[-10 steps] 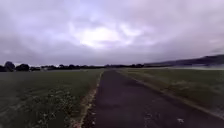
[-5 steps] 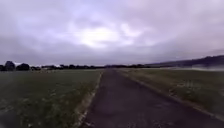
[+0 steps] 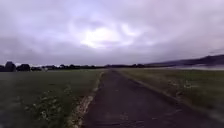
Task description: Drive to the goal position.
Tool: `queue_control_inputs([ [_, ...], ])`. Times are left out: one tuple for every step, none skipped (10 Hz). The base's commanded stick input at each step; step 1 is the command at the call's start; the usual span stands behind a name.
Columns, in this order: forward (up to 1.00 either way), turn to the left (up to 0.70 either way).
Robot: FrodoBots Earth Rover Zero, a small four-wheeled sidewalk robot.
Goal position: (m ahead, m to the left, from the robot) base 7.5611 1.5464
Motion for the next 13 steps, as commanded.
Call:
queue_control_inputs([
  [0.50, 0.00],
  [0.50, 0.00],
  [0.50, 0.00],
  [0.50, 0.00],
  [0.50, 0.00],
  [0.50, 0.00],
  [0.50, 0.00],
  [0.50, 0.00],
  [0.50, 0.00],
  [0.50, 0.00],
  [0.50, 0.00],
  [0.50, 0.00],
  [0.50, 0.00],
])
